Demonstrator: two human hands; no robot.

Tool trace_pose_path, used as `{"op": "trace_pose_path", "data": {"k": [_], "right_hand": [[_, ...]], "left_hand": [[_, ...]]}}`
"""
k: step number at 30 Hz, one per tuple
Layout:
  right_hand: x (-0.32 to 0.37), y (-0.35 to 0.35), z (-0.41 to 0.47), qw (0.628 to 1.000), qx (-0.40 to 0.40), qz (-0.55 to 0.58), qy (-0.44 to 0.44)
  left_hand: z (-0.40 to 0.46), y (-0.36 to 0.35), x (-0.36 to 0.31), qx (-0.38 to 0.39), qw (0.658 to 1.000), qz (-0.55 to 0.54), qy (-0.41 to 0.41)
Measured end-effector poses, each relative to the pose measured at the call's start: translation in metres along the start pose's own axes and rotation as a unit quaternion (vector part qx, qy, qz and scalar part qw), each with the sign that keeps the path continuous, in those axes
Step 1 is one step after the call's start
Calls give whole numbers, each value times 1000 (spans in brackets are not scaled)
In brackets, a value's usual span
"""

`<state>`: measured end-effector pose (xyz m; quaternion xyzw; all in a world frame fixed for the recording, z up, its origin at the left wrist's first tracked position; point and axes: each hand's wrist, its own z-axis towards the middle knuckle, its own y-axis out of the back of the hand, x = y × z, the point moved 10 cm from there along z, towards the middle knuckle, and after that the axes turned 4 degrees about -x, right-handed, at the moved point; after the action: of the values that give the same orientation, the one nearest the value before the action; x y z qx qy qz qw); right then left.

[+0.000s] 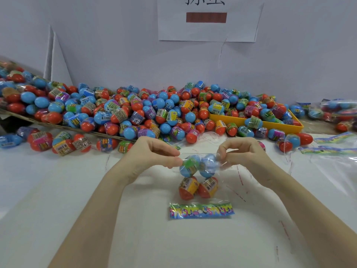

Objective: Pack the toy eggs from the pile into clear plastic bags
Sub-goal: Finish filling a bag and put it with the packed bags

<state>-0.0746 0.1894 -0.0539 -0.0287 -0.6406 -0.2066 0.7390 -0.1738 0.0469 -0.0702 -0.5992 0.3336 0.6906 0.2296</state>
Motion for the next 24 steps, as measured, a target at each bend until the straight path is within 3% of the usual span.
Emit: {"op": "trace_pose_path", "data": {"k": [17,22,24], "right_hand": [[4,-17,-4,996,67,-58,-12],[18,-2,-2,996,-4,-84,27],[10,-15,-5,993,23,-113,-9]], "left_hand": [[-1,-9,5,29,999,-9,24],[-1,-8,3,22,999,-21,15],[-1,-8,0,23,999,-29,6]]}}
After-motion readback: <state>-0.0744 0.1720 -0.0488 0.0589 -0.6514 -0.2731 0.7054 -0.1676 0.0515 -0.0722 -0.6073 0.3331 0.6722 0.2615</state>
